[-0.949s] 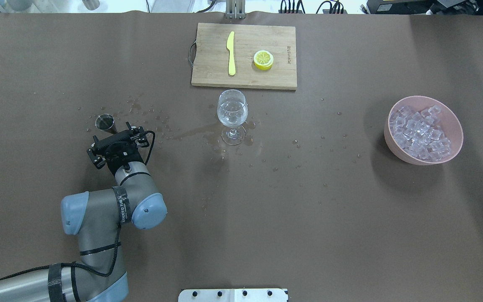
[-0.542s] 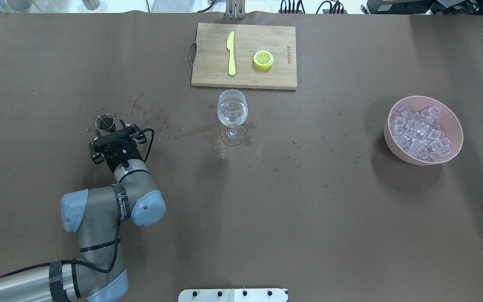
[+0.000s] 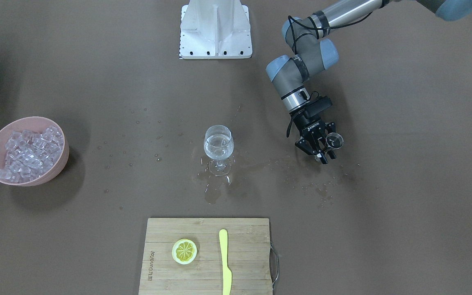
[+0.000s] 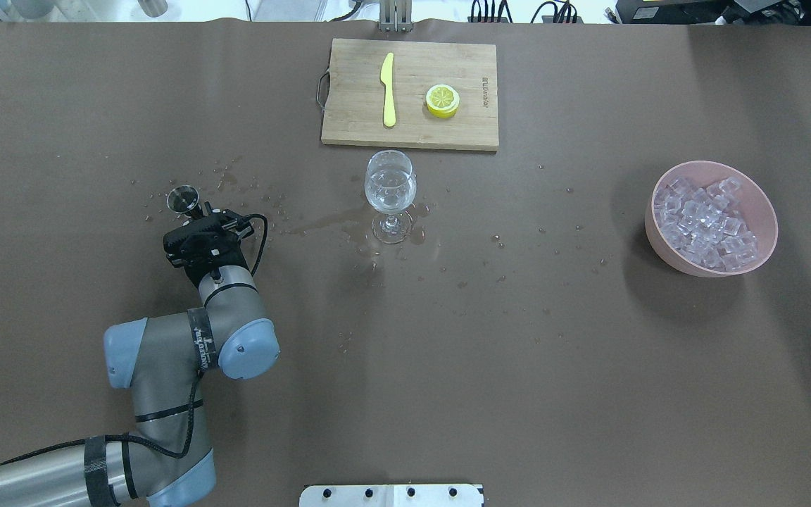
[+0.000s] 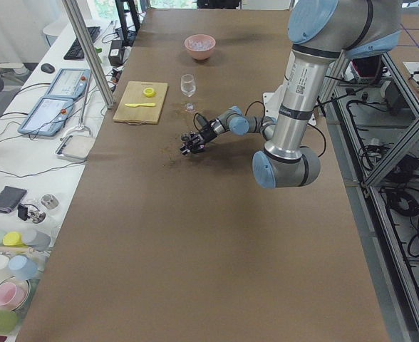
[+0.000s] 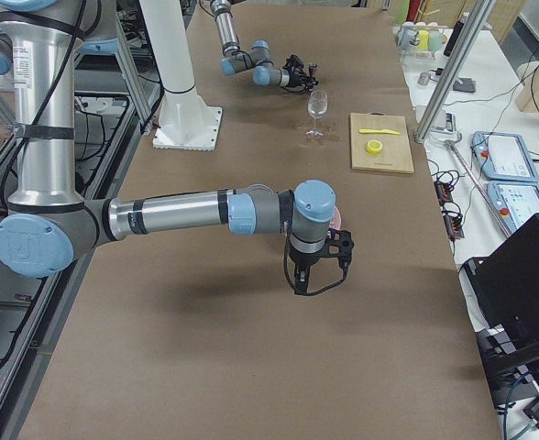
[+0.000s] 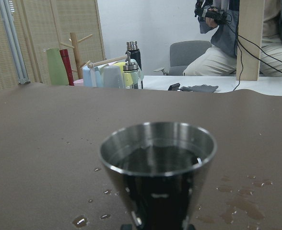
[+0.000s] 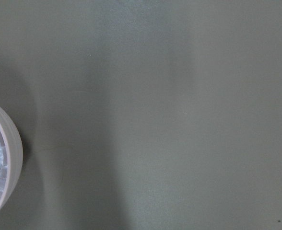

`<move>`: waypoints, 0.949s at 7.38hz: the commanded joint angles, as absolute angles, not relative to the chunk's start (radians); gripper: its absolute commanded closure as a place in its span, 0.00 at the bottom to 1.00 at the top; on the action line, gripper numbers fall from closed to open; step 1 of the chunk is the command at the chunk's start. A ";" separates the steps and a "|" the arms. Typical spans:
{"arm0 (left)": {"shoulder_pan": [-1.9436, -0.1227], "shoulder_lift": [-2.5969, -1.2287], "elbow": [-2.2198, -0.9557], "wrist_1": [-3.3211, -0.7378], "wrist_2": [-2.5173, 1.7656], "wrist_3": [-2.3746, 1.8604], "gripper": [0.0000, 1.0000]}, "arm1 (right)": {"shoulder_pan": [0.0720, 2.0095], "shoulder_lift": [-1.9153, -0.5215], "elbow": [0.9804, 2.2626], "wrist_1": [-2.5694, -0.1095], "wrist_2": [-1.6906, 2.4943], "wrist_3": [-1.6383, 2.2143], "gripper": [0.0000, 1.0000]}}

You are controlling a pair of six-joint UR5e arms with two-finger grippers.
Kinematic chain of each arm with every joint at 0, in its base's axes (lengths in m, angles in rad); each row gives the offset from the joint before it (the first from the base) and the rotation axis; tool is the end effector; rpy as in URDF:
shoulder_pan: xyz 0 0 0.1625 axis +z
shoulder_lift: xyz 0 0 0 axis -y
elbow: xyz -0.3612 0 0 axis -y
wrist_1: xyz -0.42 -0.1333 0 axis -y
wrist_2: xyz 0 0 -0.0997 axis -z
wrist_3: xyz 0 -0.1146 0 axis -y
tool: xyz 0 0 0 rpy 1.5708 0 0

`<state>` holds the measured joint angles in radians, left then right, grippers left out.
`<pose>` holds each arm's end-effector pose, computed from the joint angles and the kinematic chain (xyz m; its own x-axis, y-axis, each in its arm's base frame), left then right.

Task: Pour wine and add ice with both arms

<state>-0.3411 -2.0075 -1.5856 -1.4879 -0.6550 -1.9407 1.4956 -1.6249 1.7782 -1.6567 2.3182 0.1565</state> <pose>0.5365 -0.4283 0.3357 0.6486 -0.4639 -0.6034 0.7589 0.3333 0.5595 0.0176 -0.5034 0.5362 0.7307 0.0556 0.6804 -0.0394 0.9985 -0.0392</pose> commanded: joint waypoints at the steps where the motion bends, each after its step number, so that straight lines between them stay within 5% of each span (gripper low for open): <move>1: -0.354 -1.988 -1.695 -1.490 -0.653 -1.825 1.00 | 1.496 -1.628 1.778 -1.657 2.328 0.156 0.00; 7: -0.359 -2.109 -1.844 -1.497 -0.646 -1.565 1.00 | 1.496 -1.626 1.773 -1.657 2.348 0.158 0.00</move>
